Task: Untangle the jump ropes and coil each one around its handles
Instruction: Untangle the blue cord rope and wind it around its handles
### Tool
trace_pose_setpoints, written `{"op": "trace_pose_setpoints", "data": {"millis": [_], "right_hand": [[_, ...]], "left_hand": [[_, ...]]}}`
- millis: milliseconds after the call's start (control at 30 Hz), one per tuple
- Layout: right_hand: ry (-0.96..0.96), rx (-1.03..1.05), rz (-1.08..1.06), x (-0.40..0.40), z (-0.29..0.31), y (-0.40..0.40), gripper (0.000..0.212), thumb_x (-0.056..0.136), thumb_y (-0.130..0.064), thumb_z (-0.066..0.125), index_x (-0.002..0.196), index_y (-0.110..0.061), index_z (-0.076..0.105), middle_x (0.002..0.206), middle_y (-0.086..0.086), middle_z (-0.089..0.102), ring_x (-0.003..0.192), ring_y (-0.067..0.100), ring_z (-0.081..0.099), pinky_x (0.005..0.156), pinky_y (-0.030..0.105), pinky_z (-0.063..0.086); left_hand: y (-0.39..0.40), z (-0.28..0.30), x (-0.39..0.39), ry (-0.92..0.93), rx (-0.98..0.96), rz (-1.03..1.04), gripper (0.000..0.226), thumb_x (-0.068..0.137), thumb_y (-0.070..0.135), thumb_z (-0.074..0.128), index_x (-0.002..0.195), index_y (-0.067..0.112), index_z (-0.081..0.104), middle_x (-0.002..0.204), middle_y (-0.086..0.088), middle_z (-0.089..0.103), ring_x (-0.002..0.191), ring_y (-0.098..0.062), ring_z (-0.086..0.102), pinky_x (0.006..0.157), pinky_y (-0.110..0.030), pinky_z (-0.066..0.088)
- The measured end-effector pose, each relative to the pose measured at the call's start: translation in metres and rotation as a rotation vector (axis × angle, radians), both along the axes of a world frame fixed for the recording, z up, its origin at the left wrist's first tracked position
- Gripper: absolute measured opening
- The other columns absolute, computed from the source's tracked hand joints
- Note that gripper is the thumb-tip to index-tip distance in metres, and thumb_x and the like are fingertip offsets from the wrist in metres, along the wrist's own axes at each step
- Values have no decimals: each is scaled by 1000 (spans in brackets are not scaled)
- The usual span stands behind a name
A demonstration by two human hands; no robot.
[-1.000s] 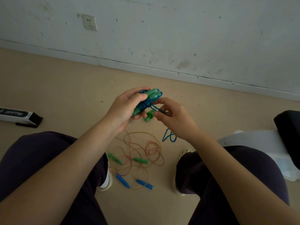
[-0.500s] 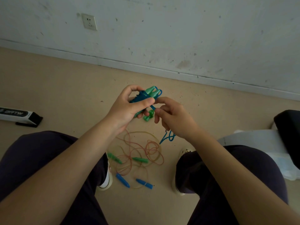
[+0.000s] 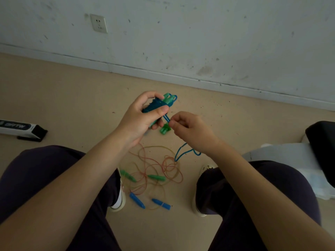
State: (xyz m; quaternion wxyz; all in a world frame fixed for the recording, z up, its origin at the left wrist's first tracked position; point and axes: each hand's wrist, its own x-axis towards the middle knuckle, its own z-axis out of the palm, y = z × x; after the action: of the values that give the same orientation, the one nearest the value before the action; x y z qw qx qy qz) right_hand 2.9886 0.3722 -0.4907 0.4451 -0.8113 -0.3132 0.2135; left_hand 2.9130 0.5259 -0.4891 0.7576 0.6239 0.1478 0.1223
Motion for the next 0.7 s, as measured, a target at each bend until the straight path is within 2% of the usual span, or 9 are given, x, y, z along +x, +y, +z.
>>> {"op": "trace_pose_setpoints", "data": {"millis": [100,167,233,333,433,500,567,633,700], "right_hand": [[-40,-13,13,0,5,-1,17,96,-26,59,86,-14,65,55,-2,43,50,7,35,56,29,34],[-100,-39,41,-2,9,-1,22,96,-26,61,86,-8,66,52,-10,39,46,5,36,52,23,32],[-162,-43,74,-6,12,-2,23,95,-23,62,85,-3,66,54,-10,41,49,4,40,53,20,30],[-144,11,38,-3,19,-7,21,95,-18,61,79,-5,64,49,-14,45,48,2,40,51,14,28],[-131,70,5,3,25,-14,17,95,-12,61,79,-13,65,48,-21,49,46,-1,42,49,10,30],[-176,83,3,6,26,-18,16,94,-11,61,80,-17,66,52,-20,51,50,-1,45,52,10,32],[-216,97,2,12,25,-22,13,93,-9,62,84,-14,69,59,-15,53,55,0,47,56,11,34],[-219,122,11,17,25,-25,10,92,-7,64,88,-10,71,66,-11,55,59,0,49,59,11,36],[-233,124,44,16,23,-25,8,92,-8,65,89,-12,72,70,-12,58,62,1,51,61,12,38]], "left_hand": [[1,-2,1,50,59,76,21,92,7,68,104,15,53,85,-12,64,54,-17,58,53,-29,42],[8,-4,3,96,142,192,23,90,11,71,103,16,53,88,-11,66,52,-13,60,48,-25,44],[15,-8,5,111,170,251,24,88,13,74,99,18,54,89,-13,66,51,-15,61,45,-23,44],[12,-15,5,75,274,218,25,86,10,75,99,18,55,85,-11,65,51,-18,61,45,-22,41],[7,-14,4,73,380,94,37,86,8,75,117,22,61,92,-6,65,53,-13,62,47,-17,43],[8,-13,2,152,393,-75,55,87,10,75,131,34,53,97,-6,68,58,-13,64,52,-17,45],[10,-12,2,211,343,-228,53,87,12,74,132,33,53,99,-4,69,63,-14,64,53,-22,46],[8,-12,2,208,311,-308,44,88,10,73,128,24,59,83,6,70,62,-13,63,53,-23,45],[8,-12,3,222,357,-300,44,87,12,74,128,21,61,69,11,68,59,-11,61,52,-23,45]]}}
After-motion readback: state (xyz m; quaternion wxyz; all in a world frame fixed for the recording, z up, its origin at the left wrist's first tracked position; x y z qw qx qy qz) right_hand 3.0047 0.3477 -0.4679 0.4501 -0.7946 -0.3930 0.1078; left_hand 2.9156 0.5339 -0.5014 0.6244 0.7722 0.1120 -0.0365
